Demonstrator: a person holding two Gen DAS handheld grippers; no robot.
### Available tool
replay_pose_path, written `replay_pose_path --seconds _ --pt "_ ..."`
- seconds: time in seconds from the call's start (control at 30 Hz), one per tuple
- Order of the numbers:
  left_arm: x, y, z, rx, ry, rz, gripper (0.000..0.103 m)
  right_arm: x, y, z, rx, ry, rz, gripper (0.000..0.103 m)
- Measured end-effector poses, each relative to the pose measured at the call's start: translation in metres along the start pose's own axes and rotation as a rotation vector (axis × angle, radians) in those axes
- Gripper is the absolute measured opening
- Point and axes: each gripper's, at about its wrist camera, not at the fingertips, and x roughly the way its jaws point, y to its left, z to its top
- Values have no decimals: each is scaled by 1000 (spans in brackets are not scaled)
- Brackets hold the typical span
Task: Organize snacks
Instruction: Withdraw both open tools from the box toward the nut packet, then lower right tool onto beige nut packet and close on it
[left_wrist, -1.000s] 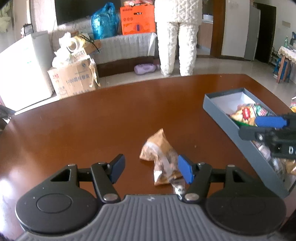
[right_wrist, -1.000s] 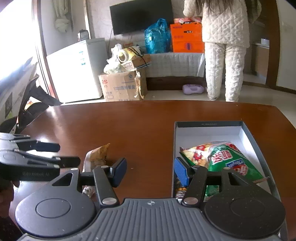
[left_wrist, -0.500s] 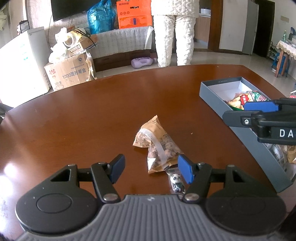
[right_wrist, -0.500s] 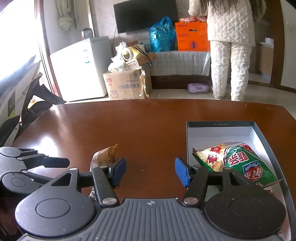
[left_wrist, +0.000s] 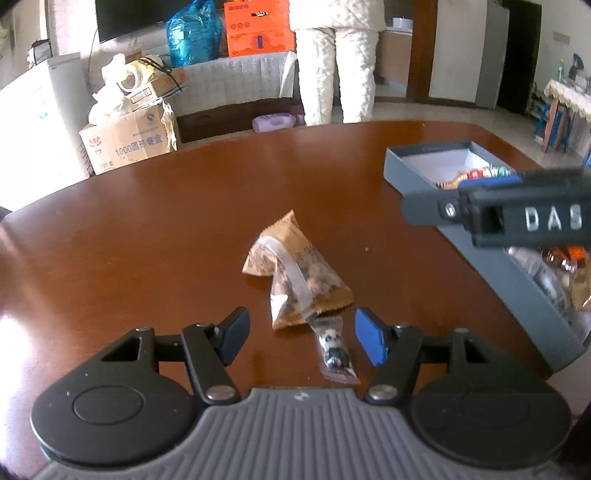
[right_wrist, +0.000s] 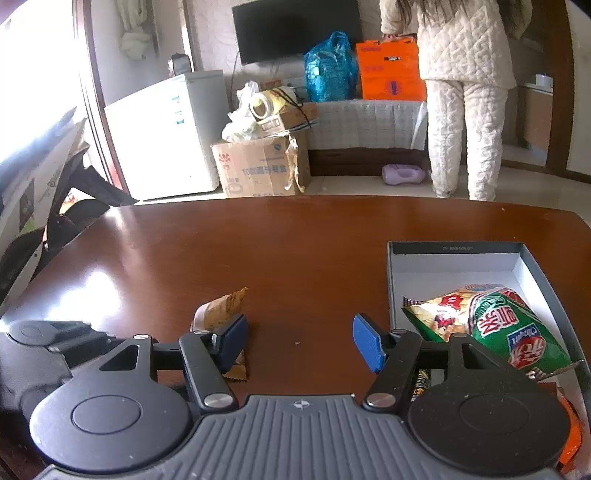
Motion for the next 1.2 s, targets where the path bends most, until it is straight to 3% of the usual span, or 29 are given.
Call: replay_pose_path --seconds 1.2 --pt "25 -5 -20 -7 5 -7 63 17 26 7 -31 11 60 65"
